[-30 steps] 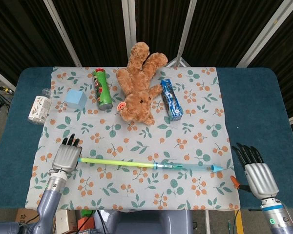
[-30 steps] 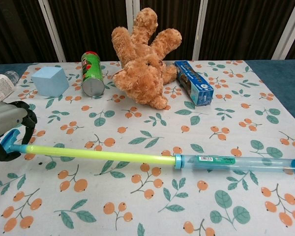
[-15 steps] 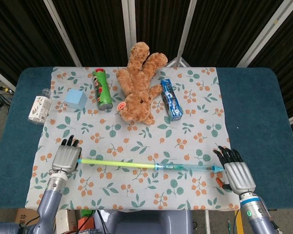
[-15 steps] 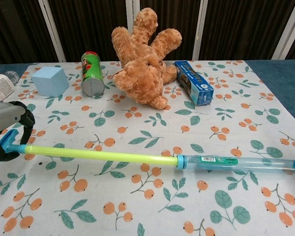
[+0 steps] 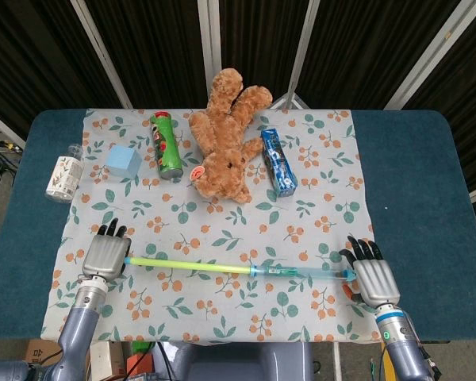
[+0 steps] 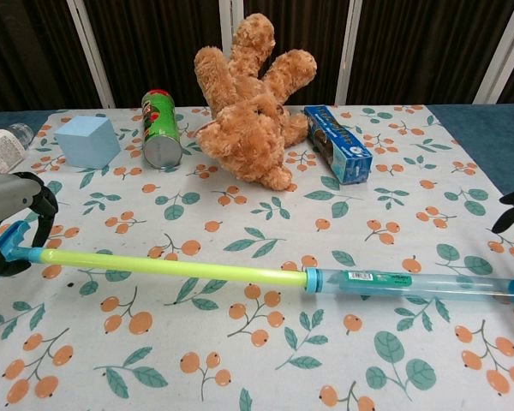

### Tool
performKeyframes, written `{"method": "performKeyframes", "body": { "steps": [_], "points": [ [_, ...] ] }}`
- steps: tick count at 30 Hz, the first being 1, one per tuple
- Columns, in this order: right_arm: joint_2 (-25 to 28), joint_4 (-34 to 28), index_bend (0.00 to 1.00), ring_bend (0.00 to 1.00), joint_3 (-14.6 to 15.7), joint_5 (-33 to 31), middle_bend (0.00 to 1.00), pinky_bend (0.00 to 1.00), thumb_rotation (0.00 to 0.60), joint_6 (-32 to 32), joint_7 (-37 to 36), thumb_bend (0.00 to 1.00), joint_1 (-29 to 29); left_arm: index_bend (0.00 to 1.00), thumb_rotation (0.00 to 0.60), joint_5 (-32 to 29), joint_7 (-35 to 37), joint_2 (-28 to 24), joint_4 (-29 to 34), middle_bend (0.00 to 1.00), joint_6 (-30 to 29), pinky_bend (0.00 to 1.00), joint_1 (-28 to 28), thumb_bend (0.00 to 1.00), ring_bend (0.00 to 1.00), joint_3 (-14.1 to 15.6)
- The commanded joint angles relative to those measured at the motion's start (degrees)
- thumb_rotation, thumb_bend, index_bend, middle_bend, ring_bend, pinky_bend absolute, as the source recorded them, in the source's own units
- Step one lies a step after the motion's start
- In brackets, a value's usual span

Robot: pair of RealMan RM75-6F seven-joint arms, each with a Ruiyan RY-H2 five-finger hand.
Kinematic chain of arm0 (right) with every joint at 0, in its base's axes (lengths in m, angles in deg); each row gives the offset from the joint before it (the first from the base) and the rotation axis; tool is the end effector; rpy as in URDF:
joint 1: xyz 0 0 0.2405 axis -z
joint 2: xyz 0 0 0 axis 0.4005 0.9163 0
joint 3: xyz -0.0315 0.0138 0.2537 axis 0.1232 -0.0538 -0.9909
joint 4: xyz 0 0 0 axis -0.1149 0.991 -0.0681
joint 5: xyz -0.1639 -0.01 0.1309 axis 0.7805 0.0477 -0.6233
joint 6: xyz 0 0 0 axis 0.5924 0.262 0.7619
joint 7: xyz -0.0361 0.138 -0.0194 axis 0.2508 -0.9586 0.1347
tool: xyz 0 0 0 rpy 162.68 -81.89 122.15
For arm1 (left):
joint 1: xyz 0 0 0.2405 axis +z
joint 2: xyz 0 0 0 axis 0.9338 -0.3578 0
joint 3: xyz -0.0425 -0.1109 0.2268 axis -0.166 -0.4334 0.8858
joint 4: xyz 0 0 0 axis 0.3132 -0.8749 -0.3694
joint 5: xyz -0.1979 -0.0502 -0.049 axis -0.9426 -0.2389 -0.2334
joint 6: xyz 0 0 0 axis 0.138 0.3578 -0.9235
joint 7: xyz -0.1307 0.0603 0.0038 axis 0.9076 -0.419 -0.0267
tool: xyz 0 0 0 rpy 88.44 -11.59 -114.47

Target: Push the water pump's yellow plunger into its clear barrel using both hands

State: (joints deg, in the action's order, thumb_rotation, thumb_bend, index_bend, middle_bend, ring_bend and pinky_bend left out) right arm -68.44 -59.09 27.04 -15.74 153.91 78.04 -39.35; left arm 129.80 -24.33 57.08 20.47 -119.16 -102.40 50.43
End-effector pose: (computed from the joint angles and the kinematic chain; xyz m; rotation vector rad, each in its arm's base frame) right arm -0.2522 -0.2141 0.0447 1.6253 -1.0930 0.6355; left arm -0.1938 0.2568 0.0116 -1.7333 -0.8382 -0.3866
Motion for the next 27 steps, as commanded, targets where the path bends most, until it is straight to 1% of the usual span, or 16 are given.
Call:
{"method": "performKeyframes", "body": {
  "steps": [1, 9, 17, 19, 23, 27],
  "points": [
    [-0.52, 0.25, 0.25, 0.0, 0.18, -0.67, 0.0, 0.0, 0.6, -0.08, 0.69, 0.31, -0.35, 0.63, 0.6, 0.01, -0.1, -0.11, 0.23, 0.17, -0.18, 0.16, -0.14, 0.48, 0.05, 0.02],
    [-2.16, 1.18, 0.25, 0.0, 0.72, -2.73, 0.0, 0.0, 0.6, -0.36, 1.94, 0.31, -1.11, 0.63, 0.6, -0.33, 0.16, -0.37, 0.43, 0.17, -0.43, 0.16, -0.44, 0.48, 0.05, -0.01],
    [-3.71, 2.71, 0.25, 0.0, 0.48, -4.71, 0.0, 0.0, 0.6, -0.71, 3.53, 0.31, -2.4, 0.63, 0.6, -0.55, 0.32, -0.62, 0.55, 0.17, -0.56, 0.16, -0.71, 0.48, 0.05, 0.04],
    [-4.08, 3.23, 0.28, 0.0, 0.45, -5.39, 0.0, 0.0, 0.6, -0.79, 3.76, 0.31, -2.59, 0.63, 0.6, -0.59, 0.39, -0.67, 0.52, 0.17, -0.58, 0.16, -0.75, 0.48, 0.05, 0.08],
    [-4.75, 4.44, 0.37, 0.0, 0.56, -6.24, 0.05, 0.0, 0.6, -0.81, 3.67, 0.31, -2.83, 0.63, 0.6, -0.71, 0.51, -0.74, 0.35, 0.17, -0.56, 0.16, -0.86, 0.48, 0.05, 0.15],
    [-5.21, 5.4, 0.39, 0.0, 0.78, -6.57, 0.06, 0.0, 0.6, -0.97, 3.49, 0.31, -3.0, 0.63, 0.6, -0.79, 0.49, -0.73, 0.21, 0.17, -0.53, 0.16, -0.98, 0.48, 0.05, 0.23]
  ]
}}
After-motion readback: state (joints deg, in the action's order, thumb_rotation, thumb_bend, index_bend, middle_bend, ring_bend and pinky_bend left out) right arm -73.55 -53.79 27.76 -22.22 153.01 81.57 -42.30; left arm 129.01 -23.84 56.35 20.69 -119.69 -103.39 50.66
